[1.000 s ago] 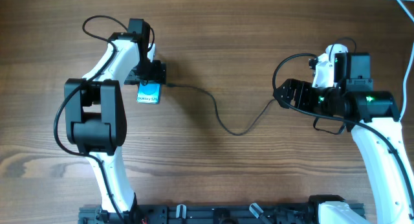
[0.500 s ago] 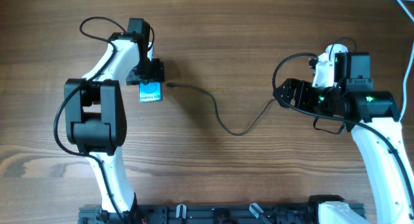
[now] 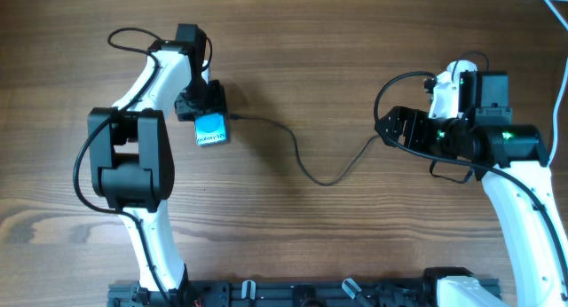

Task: Plug charger to phone and switch on socket
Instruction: 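Grasp the phone's top edge with the left gripper and lift it, then hold the phone upright with the left gripper, raised above the table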

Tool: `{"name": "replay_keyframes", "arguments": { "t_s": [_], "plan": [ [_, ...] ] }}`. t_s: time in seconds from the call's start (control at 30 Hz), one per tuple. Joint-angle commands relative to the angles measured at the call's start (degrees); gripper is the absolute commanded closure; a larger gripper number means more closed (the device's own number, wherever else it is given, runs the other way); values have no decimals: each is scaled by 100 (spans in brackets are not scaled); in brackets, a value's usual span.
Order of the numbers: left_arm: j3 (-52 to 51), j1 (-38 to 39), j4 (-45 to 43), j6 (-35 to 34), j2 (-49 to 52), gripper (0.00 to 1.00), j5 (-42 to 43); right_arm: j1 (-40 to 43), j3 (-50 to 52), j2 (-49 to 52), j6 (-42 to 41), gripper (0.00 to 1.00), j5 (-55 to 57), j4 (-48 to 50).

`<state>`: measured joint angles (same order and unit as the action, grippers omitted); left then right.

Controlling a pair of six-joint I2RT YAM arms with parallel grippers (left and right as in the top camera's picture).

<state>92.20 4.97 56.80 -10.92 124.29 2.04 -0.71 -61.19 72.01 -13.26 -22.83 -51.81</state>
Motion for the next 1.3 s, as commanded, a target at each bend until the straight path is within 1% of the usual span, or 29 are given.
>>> {"name": "replay_keyframes", "arguments": {
  "t_s": [0.0, 0.1, 0.23, 0.3, 0.37, 0.43, 0.5, 0.57, 0.63, 0.67, 0.8, 0.83, 0.93, 1.1, 1.27],
  "plan": [
    [201, 4, 26, -313, -363, 38, 92, -24, -107, 44, -42, 0, 98, 20],
    [201, 4, 96, -525, -643, 43, 98, -24, -107, 44, -44, 0, 98, 35],
    [201, 4, 221, -966, -979, 58, 162, -24, -107, 44, -44, 0, 96, 33],
    [201, 4, 249, -1082, -1062, 59, 332, -24, -107, 44, -44, 0, 96, 28],
    [201, 4, 297, -1088, -1073, 60, 702, -24, -107, 44, -46, 0, 96, 13],
    [201, 0, 424, -1403, -1073, 62, 1163, -24, -107, 44, -46, 0, 96, 15],
    [201, 0, 457, -1423, -1073, 69, 1561, -24, -107, 44, -44, 0, 96, 15],
    [201, 0, 455, -1425, -1073, 81, 2092, -24, -107, 42, -44, 0, 96, 15],
    [201, 0, 457, -1572, -1073, 93, 2409, -24, -107, 44, -44, 0, 96, 15],
    [201, 0, 455, -1657, -1073, 96, 2594, -24, -107, 44, -42, 0, 96, 15],
    [201, 0, 457, -1705, -1073, 96, 3530, -24, -107, 44, -44, 0, 96, 33],
    [201, 0, 457, -1718, -1073, 96, 3893, -24, -107, 44, -44, 0, 96, 52],
    [201, 0, 466, -2332, -1073, 96, 4555, -24, -107, 44, -46, 0, 96, 83],
    [201, 0, 688, -3364, -1073, 96, 4876, -24, -105, 44, -46, 0, 96, 85],
    [201, 0, 903, -3652, -1073, 96, 4962, -24, -107, 44, -46, 0, 96, 83]
  ]
}}
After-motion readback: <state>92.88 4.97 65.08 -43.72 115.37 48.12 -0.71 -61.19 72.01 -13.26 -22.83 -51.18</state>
